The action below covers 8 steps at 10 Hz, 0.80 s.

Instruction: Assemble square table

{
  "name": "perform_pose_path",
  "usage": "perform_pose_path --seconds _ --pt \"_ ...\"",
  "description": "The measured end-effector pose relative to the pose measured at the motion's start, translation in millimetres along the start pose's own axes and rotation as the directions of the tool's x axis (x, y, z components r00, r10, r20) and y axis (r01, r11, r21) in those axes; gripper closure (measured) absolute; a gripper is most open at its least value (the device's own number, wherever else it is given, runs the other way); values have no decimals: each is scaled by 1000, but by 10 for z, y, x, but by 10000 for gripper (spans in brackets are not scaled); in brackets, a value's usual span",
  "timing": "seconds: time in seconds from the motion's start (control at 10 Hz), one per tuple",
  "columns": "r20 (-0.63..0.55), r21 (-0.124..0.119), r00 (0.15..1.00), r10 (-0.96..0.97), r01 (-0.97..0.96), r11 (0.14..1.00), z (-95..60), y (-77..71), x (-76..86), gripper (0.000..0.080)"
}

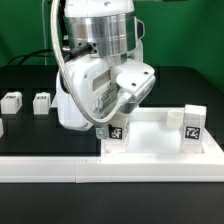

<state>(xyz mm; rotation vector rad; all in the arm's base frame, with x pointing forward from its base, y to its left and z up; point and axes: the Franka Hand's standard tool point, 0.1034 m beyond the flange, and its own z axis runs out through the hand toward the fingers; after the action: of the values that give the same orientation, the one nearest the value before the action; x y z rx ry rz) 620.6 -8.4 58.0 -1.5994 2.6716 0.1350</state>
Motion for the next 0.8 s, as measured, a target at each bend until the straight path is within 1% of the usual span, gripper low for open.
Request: perform_pose_path --seconds 0.3,0.5,0.6,0.7,0.8 --pt "-3 -2 1000 7 -7 1000 15 8 1 498" --pt "-3 -2 1000 7 -7 1000 20 10 1 207" --pt "-4 -2 1000 7 -7 1000 22 11 1 207" --pt "-4 -3 1000 6 -6 1000 25 12 2 163" --pt "-4 -3 1000 6 -6 1000 26 12 1 153"
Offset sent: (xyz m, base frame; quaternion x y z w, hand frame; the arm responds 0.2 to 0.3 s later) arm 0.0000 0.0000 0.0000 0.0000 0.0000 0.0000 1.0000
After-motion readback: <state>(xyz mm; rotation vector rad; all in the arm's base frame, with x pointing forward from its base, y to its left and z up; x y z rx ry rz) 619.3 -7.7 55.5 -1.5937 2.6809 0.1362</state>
